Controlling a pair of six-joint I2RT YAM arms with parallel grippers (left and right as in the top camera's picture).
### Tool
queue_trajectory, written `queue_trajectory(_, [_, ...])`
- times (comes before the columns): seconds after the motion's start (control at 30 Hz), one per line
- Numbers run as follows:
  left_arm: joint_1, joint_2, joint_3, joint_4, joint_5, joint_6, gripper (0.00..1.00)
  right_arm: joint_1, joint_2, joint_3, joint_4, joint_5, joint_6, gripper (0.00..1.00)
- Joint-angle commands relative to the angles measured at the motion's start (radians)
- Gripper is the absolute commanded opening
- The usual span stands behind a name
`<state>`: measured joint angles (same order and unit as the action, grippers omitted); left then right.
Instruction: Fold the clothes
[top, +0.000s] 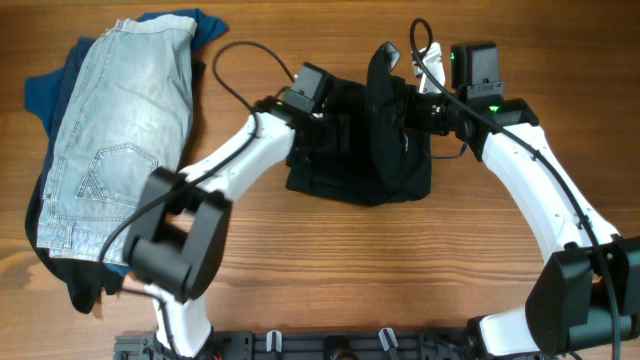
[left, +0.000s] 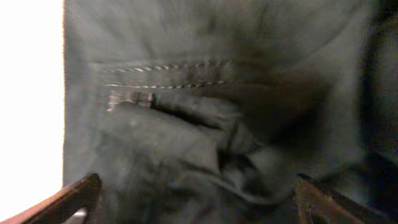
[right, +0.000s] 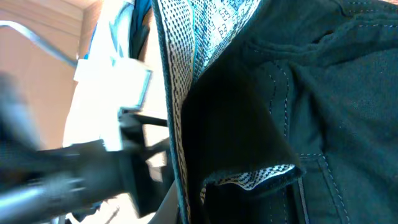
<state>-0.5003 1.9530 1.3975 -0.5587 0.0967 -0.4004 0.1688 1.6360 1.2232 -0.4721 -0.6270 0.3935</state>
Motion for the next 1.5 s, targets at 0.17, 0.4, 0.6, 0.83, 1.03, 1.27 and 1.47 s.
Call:
queue_trajectory(0.17, [0.106, -0.191, -0.004, -0.084, 0.018, -0.108, 1.0, 0.007, -0.022, 0.006, 0.04, 0.008, -0.006, 0.04])
queue_trajectory(0.4, [0.265, -0.276, -0.004, -0.093, 0.019, -0.124, 1.0, 0.118, 0.044, -0.001, 0.167, 0.033, 0.002, 0.04])
queue_trajectory(0.6, [0.327, -0.276, -0.004, -0.122, 0.018, -0.101, 1.0, 0.195, 0.134, -0.001, 0.208, 0.081, 0.034, 0.05])
queue_trajectory(0.83, [0.33, -0.276, -0.004, -0.109, 0.003, -0.101, 1.0, 0.21, 0.148, 0.0, 0.227, -0.008, -0.027, 0.99])
queue_trajectory(1.03, [0.33, -0.276, -0.004, -0.117, 0.003, -0.101, 1.0, 0.178, 0.074, 0.008, 0.226, -0.013, -0.029, 0.99])
queue_trajectory(1.27, [0.33, -0.276, -0.004, -0.114, 0.003, -0.051, 1.0, 0.14, 0.015, 0.008, -0.23, 0.14, 0.051, 0.58])
queue_trajectory(1.47, [0.33, -0.276, -0.004, -0.122, 0.004, -0.051, 1.0, 0.129, 0.017, -0.007, -0.413, 0.166, 0.055, 0.13])
